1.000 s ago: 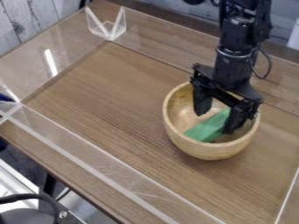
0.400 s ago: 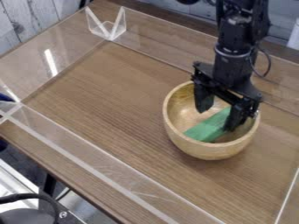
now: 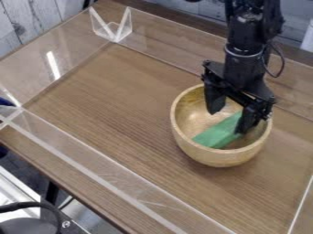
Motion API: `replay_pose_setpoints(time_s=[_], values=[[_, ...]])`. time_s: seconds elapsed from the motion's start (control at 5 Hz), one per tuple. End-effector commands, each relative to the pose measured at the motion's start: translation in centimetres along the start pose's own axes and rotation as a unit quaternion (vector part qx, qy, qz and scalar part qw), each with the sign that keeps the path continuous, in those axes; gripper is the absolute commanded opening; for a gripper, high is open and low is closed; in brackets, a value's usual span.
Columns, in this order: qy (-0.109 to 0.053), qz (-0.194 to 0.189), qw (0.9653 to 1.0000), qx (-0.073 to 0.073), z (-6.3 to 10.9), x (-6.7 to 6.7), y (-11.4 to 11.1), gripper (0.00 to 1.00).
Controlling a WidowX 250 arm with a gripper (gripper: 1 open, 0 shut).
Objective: Remove the green block from inside the brown bowl and put it on the table
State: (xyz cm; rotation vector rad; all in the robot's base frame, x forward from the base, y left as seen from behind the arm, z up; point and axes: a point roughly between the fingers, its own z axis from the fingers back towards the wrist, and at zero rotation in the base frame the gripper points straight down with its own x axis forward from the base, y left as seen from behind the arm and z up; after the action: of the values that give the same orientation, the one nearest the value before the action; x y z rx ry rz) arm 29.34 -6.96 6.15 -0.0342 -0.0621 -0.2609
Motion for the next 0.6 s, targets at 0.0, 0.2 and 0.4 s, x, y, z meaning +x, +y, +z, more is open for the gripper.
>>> replay_pose_setpoints(time_s=[0.0, 0.2, 0.4], values=[[-0.032, -0.013, 0.9994, 0.0, 1.29, 0.86, -0.3, 1.0], [-0.032, -0.014, 0.9994, 0.0, 1.07, 0.86, -0.29, 1.0], [-0.034, -0.015, 0.9993, 0.001, 0.95, 0.86, -0.31, 1.0]])
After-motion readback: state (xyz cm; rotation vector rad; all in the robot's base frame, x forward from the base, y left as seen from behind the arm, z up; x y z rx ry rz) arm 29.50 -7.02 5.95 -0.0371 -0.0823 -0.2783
